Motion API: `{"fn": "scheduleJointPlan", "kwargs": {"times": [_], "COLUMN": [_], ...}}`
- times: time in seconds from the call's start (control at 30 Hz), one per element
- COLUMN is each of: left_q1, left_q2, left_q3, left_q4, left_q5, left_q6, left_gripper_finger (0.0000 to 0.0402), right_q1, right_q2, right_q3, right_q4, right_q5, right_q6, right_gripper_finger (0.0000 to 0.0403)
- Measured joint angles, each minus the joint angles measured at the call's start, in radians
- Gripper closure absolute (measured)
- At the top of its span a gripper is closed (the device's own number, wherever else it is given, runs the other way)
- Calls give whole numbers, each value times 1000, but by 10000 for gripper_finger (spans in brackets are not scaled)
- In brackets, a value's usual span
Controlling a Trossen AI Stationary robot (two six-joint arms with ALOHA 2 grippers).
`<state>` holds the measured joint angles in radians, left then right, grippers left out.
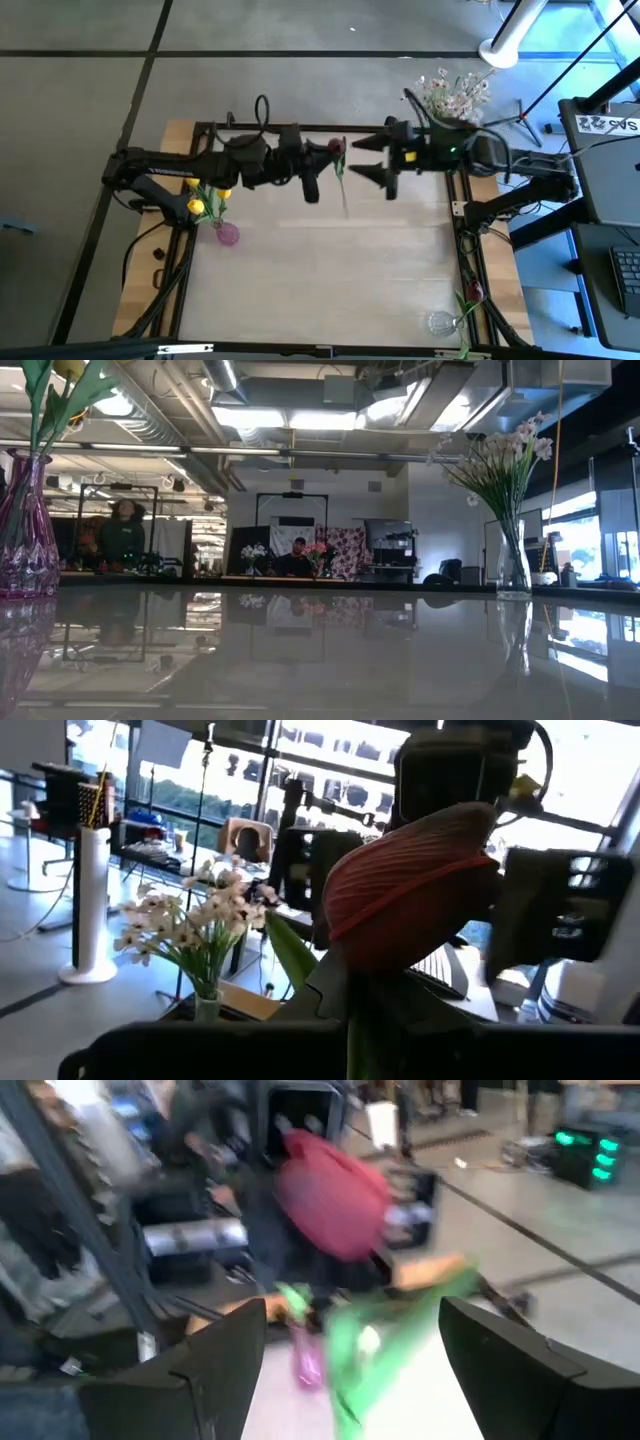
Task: Sort flowers into vase by color
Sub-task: Put the red tulip into the bottom transparent flower vase
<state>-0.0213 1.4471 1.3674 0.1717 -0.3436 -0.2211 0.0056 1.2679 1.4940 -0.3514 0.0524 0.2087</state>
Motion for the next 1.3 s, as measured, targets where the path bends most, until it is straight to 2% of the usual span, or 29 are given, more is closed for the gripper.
{"fn": "scheduleJointPlan", "kwargs": {"times": [0.13,0.23,0.4,0.7,0.87,1.0,1.07,1.17,1.3], "left_q1": [-27,-28,-28,-36,-46,-80,-103,-146,-191], "left_q2": [0,0,-1,-1,-6,-36,-64,-102,-143], "left_q3": [0,0,0,0,0,1,1,1,1], "left_q4": [37,68,93,83,57,24,-39,-118,-117], "left_q5": [-3,48,78,129,176,218,283,389,395], "left_q6": [22,22,13,-22,-34,-42,-63,-104,-142], "left_gripper_finger": [397,392,389,380,341,303,286,270,263], "right_q1": [53,82,87,87,86,92,108,138,212], "right_q2": [57,73,80,89,87,62,43,12,-11], "right_q3": [0,0,0,1,0,0,0,0,0], "right_q4": [20,22,108,119,123,124,123,131,136], "right_q5": [30,85,87,68,72,36,56,89,75], "right_q6": [27,30,30,-35,-33,-33,-33,-56,-86], "right_gripper_finger": [117,146,223,388,383,396,392,394,397]}}
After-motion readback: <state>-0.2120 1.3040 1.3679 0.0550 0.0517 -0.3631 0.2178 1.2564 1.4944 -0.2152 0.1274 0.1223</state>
